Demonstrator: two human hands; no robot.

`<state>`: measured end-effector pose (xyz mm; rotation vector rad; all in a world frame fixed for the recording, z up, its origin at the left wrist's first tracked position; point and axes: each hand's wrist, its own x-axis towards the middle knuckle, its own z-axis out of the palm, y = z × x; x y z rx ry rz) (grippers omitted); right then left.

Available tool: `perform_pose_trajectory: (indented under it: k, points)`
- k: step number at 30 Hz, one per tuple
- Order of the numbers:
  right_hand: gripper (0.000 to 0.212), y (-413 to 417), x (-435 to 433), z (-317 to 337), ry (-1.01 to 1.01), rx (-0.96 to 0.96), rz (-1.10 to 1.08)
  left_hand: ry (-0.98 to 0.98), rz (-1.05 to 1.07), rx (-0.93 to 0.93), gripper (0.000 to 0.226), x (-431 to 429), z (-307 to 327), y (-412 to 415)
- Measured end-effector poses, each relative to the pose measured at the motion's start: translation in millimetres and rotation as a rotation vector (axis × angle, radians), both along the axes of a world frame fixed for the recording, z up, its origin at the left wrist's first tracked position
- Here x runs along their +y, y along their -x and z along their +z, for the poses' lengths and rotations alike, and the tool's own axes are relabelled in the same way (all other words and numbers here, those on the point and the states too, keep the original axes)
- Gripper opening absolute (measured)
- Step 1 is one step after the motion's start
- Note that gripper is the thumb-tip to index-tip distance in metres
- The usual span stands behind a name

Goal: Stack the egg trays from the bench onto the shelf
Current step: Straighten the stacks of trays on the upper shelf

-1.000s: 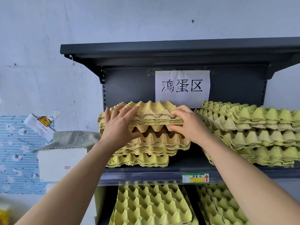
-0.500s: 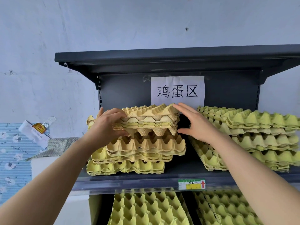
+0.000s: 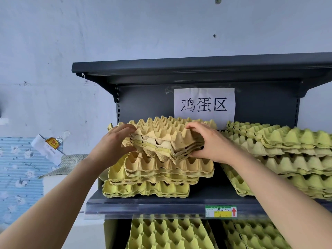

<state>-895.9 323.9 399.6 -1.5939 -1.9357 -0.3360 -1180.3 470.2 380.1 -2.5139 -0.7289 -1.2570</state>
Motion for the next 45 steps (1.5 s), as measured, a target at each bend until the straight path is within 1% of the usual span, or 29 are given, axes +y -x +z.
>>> perform_pose_trajectory:
  k: [2,4,5,7,8,9,10,12,15,18,19,22,23,24,26,29,31,35,39,41,43,45]
  points:
    - [0.088,4.5,-1.7,0.7,-0.037,-0.027,0.008,0.018,0.036,-0.016,0.058,2.6,-0.9,-4.0]
    - [0.087,10.8,-0.9,1.9,-0.074,-0.046,0.01,0.087,0.033,-0.066,0.065,0.1,-0.6,-11.0]
    - [0.086,13.9,1.3,2.1,-0.091,-0.054,0.004,0.145,0.005,-0.082,0.073,-3.5,-0.7,-14.4]
    - [0.086,18.8,7.5,0.5,-0.111,-0.05,-0.027,0.255,-0.073,-0.057,0.096,-13.3,-1.1,-18.3]
    - [0.086,21.7,10.6,-0.7,-0.12,-0.045,-0.044,0.285,-0.113,-0.03,0.105,-18.5,-1.5,-19.1]
    - [0.086,24.8,15.0,-2.5,-0.125,-0.047,-0.058,0.297,-0.149,-0.01,0.109,-22.2,-1.9,-19.8]
    - [0.086,29.7,19.4,-4.0,-0.131,-0.059,-0.064,0.297,-0.177,-0.001,0.109,-25.7,-2.2,-19.8]
    - [0.086,42.6,30.7,-7.6,-0.126,-0.1,-0.05,0.323,-0.195,-0.018,0.098,-28.8,-2.6,-18.6]
    - [0.085,56.2,46.1,-15.4,-0.101,-0.103,0.012,0.367,-0.135,-0.053,0.08,-28.4,-4.2,-15.1]
    - [0.085,50.9,47.9,-20.5,-0.057,-0.065,0.048,0.347,-0.055,-0.055,0.074,-19.3,-11.3,-7.3]
    - [0.087,45.3,45.6,-21.1,-0.046,-0.087,0.019,0.332,-0.038,-0.045,0.072,-15.6,-14.4,-5.5]
    - [0.092,20.2,39.8,-23.5,-0.086,-0.316,-0.188,0.324,-0.014,-0.046,0.061,-7.0,-21.1,-3.2]
    - [0.092,11.6,37.3,-24.0,-0.056,-0.339,-0.247,0.328,-0.009,-0.051,0.059,-4.6,-22.7,-3.1]
    - [0.093,5.1,34.5,-24.7,-0.004,-0.334,-0.286,0.331,-0.008,-0.056,0.058,-3.2,-23.4,-3.6]
    - [0.092,-0.4,29.0,-28.3,0.094,-0.306,-0.298,0.334,-0.021,-0.068,0.057,-1.1,-22.8,-5.3]
    - [0.084,1.4,26.6,-33.9,0.066,-0.26,-0.264,0.337,-0.027,-0.054,0.057,2.9,-21.2,-7.6]
    - [0.083,3.4,28.4,-37.8,0.04,-0.249,-0.262,0.359,-0.007,-0.008,0.06,6.5,-23.8,-8.9]
    - [0.087,5.6,34.5,-48.0,0.094,-0.318,-0.292,0.44,0.035,0.115,0.074,12.3,-40.8,-9.1]
    - [0.091,-1.2,33.4,-54.6,0.115,-0.25,-0.229,0.454,0.03,0.128,0.086,9.6,-52.8,-8.7]
    - [0.095,-8.7,30.0,-56.1,0.061,-0.187,-0.219,0.482,0.013,0.04,0.098,7.9,-57.9,-11.3]
    - [0.102,-16.8,25.5,-59.1,-0.002,-0.073,-0.279,0.554,0.027,-0.06,0.113,4.8,-61.9,-14.4]
    - [0.112,-23.1,17.6,-63.4,0.045,0.133,-0.336,0.599,0.047,-0.094,0.118,1.7,-65.2,-17.1]
